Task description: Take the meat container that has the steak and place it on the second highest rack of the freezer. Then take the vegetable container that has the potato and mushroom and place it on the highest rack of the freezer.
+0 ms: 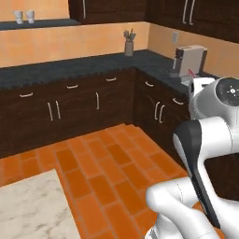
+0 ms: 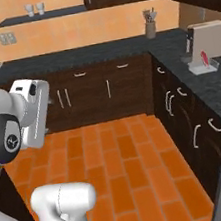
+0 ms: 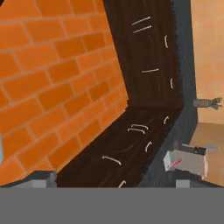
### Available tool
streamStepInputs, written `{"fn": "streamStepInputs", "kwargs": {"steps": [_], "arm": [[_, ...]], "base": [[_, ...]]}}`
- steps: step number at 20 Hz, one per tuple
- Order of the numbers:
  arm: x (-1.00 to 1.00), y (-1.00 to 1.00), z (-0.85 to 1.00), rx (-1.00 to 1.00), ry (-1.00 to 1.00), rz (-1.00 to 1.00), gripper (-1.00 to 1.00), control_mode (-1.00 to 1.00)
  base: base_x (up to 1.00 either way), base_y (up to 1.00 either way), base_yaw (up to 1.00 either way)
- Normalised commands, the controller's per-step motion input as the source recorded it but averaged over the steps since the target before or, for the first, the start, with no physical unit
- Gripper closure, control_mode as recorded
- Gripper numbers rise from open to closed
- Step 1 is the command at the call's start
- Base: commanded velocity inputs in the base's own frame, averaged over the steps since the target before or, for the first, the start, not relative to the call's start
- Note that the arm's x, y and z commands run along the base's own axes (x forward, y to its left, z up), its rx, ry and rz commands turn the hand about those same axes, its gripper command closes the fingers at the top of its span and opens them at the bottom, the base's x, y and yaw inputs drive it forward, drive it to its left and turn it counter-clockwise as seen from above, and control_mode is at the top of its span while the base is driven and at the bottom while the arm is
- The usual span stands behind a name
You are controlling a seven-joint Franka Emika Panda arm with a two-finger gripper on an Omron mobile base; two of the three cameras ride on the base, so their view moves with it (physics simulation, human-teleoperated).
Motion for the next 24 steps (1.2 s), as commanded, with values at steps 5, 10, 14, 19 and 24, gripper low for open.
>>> {"fn": "streamStepInputs", "kwargs": {"steps": [5,10,14,19,24], "arm": [[0.00,0.00,0.00,0.00,0.00,0.00,-1.00,1.00],[0.00,0.00,0.00,0.00,0.00,0.00,-1.00,1.00],[0.00,0.00,0.00,0.00,0.00,0.00,-1.00,1.00],[0.00,0.00,0.00,0.00,0.00,0.00,-1.00,1.00],[0.00,0.00,0.00,0.00,0.00,0.00,-1.00,1.00]], "base": [[0.75,0.08,-0.57],[0.99,0.29,-0.43],[1.00,0.35,-0.35],[1.00,0.38,-0.38],[0.99,0.44,-0.45]]}}
